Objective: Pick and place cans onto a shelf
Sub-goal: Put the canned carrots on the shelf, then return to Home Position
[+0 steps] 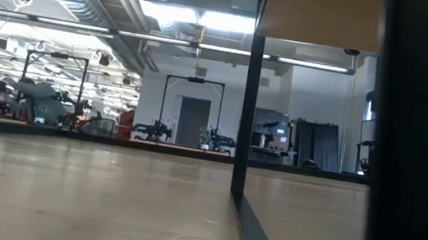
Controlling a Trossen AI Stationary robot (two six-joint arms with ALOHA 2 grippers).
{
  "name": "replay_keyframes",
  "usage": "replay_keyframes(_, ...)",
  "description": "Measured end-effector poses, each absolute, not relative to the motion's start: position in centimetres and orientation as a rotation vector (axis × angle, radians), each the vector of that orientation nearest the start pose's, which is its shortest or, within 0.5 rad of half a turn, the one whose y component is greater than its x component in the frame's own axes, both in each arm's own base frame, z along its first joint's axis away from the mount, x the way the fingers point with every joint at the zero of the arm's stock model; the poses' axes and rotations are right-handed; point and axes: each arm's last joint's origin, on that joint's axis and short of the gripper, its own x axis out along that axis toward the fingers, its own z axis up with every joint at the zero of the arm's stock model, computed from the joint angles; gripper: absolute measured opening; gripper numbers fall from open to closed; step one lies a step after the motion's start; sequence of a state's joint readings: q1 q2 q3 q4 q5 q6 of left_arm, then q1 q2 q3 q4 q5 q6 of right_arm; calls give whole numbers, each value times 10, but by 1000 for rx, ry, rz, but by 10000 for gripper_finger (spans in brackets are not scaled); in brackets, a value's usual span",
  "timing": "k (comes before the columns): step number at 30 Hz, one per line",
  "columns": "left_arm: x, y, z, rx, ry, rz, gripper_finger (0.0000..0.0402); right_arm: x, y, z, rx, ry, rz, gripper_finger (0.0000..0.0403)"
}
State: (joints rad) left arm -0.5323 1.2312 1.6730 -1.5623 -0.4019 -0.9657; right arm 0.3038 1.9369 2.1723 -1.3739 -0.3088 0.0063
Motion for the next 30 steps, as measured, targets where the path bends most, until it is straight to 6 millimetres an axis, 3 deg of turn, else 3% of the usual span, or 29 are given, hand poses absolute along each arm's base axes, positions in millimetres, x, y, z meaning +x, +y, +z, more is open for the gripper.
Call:
replay_keyframes(6, 151, -76, 426, -380, 937, 359, 37, 360, 122, 379, -1, 1142, 548, 4)
replay_keyframes(13, 151, -76, 426, -380, 937, 358, 37, 360, 122, 380, 1, 1140, 556, 31)
replay_keyframes(30, 151, -76, 426, -346, 940, 344, 37, 359, 116, 385, -34, 1100, 575, 35)
